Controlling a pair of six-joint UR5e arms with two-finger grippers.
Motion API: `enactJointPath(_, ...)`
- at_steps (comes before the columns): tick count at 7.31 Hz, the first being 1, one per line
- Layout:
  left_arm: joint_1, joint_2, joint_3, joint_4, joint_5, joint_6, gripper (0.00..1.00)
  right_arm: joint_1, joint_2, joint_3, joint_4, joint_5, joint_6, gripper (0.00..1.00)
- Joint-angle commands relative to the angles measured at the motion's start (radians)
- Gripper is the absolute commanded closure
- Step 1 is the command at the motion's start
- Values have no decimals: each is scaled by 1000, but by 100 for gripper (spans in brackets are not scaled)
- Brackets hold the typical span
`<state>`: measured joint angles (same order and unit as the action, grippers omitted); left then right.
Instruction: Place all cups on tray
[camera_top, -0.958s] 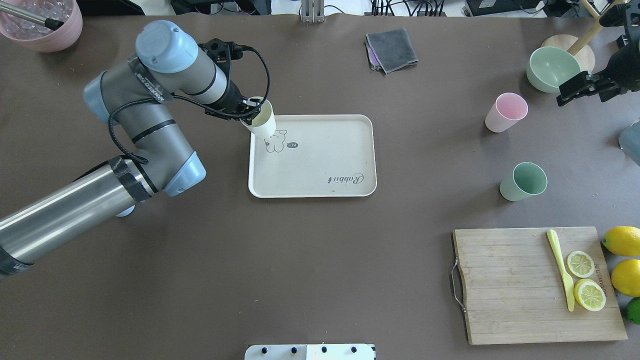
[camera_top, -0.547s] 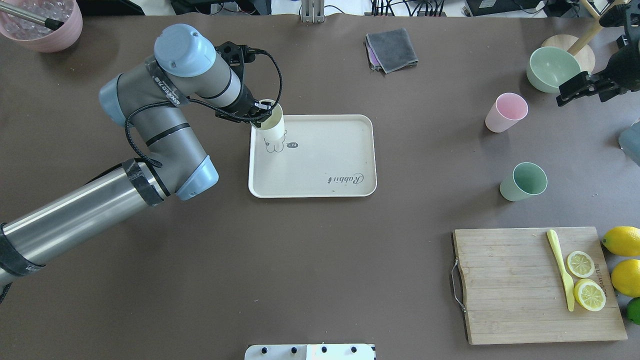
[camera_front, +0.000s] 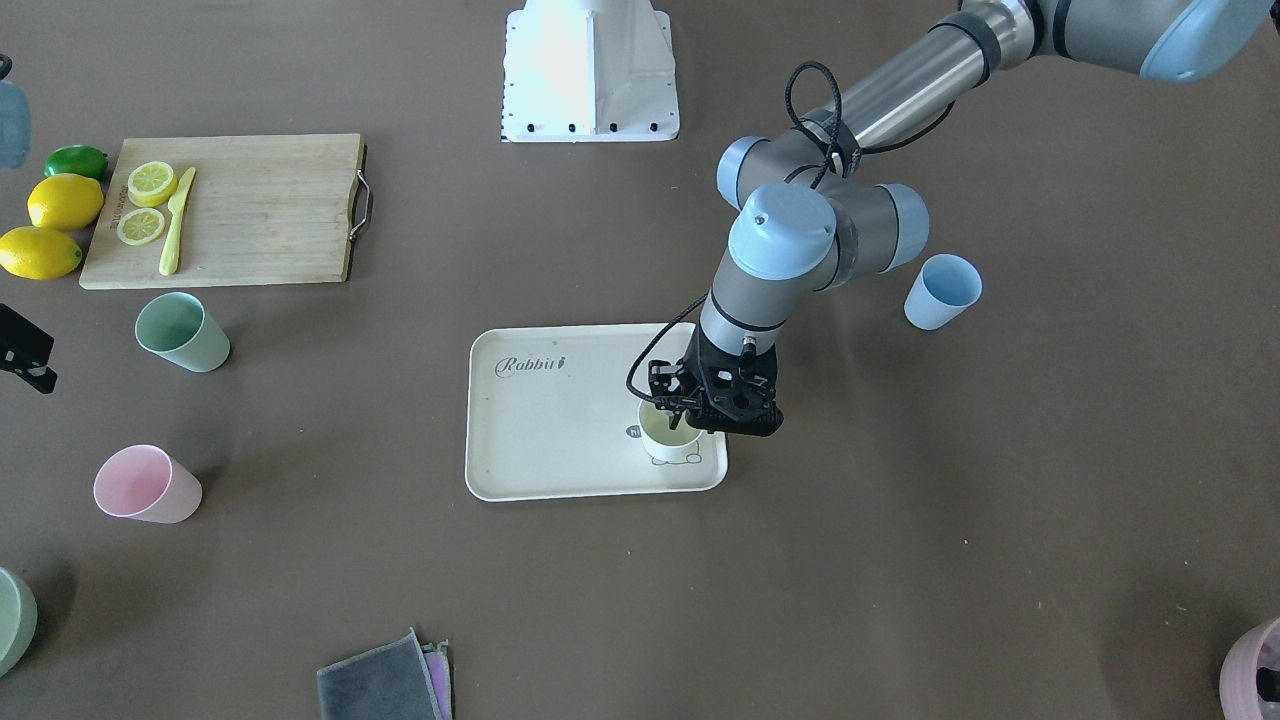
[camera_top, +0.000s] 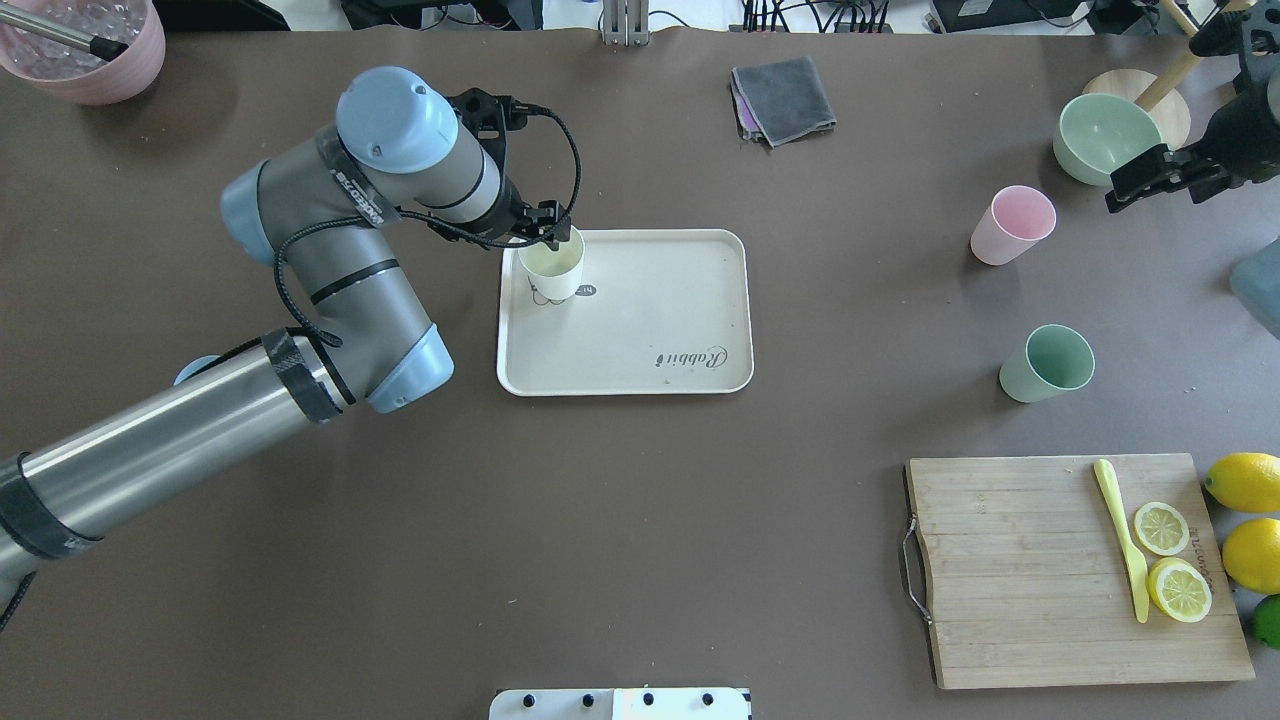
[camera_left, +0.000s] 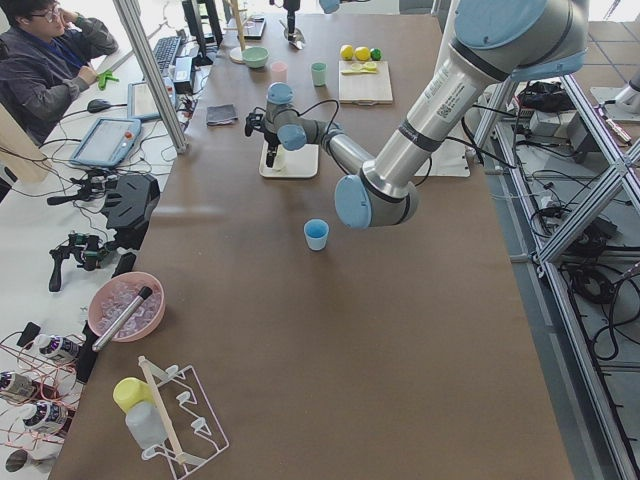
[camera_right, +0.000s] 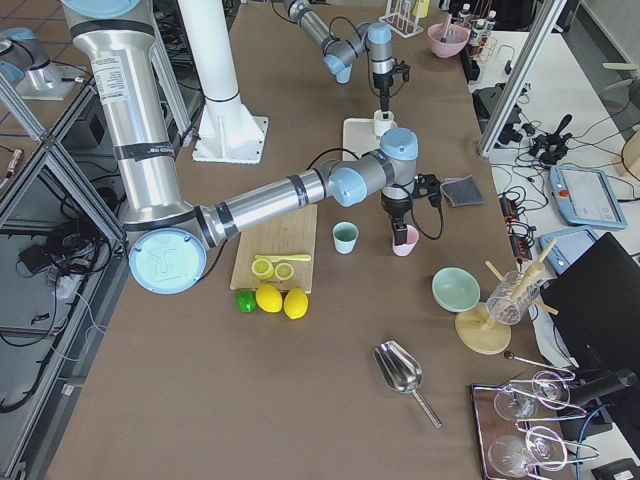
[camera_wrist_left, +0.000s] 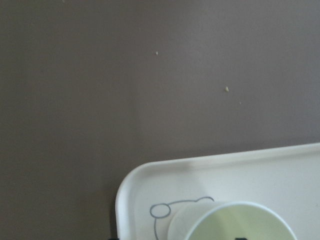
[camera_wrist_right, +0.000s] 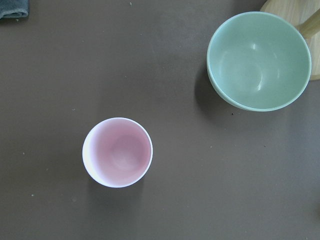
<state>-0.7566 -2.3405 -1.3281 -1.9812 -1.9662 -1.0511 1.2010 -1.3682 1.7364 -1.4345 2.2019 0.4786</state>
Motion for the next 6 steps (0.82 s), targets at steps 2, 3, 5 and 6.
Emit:
enactJointPath(2, -238, 164, -240, 221, -235, 245, 3, -1, 105, -142, 2, 2, 0, 0)
enactJointPath(3, -309, 288, -341, 261, -240, 407, 2, -3, 145, -191, 2, 6, -1, 0)
enactJointPath(5, -438, 446, -362, 262, -290, 694, 2, -26, 199, -306, 84, 9, 3, 0)
enactJointPath(6, -452, 481, -362, 248, -290, 735, 2, -47, 198, -332, 116, 1, 27, 3)
